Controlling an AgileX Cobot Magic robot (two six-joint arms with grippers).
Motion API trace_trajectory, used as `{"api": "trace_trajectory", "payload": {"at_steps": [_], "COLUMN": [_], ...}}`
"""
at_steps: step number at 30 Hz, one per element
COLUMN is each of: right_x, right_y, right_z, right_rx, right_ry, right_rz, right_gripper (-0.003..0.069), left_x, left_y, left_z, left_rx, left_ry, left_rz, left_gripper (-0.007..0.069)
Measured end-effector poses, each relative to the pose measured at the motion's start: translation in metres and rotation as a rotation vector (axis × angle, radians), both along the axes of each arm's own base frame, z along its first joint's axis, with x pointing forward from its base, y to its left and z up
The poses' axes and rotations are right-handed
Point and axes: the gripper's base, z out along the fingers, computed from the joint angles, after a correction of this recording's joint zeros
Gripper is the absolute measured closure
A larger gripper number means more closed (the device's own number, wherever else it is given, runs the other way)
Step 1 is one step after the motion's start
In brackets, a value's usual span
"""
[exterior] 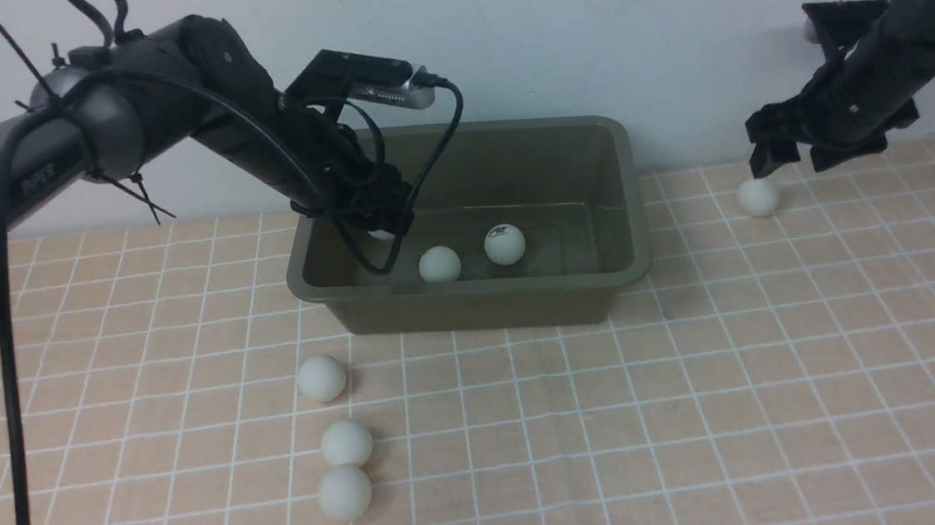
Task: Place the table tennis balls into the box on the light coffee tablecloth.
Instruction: 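Drop the ball into the bin, then reach for and grasp a ping pong ball on the table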
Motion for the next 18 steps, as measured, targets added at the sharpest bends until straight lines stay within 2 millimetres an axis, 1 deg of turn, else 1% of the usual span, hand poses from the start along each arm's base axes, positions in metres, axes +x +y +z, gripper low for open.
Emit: {"api": "trace_trajectory", "payload": {"at_steps": [1, 2, 4, 6, 8, 14, 18], "right_x": [0.001, 0.004, 0.005, 0.006, 0.008, 0.009, 0.011], "right_y": [0.004, 0.014, 0.018, 0.027, 0.028, 0.024, 0.024], "right_z": [-0.006, -0.016, -0.018, -0.024, -0.025, -0.024, -0.023], "right_rx": [-0.010, -0.038, -0.049, -0.075, -0.089, -0.129, -0.129], "right_ry": [0.003, -0.001, -0.005, -0.012, -0.022, -0.043, -0.066], "right_rz": [0.010, 0.037, 0.048, 0.059, 0.042, 0.011, 0.008], "right_gripper": [0.0155, 0.0155, 0.0155, 0.0155, 0.0156, 0.0156, 0.0156], "left_x": [0.003, 0.006, 0.007, 0.005, 0.004, 0.003, 0.002], "left_y": [-0.001, -0.002, -0.002, -0.003, -0.003, -0.003, -0.004], "left_z": [-0.001, -0.002, -0.003, -0.006, -0.007, -0.007, -0.007], "left_rx": [-0.002, -0.001, 0.001, 0.016, 0.029, 0.039, 0.032], "left_ry": [0.004, 0.016, 0.024, 0.046, 0.047, 0.047, 0.064], "left_rz": [-0.001, -0.010, -0.014, -0.044, -0.073, -0.099, -0.104], "left_gripper": [0.0313, 0.0313, 0.0313, 0.0307, 0.0291, 0.0189, 0.0167]}}
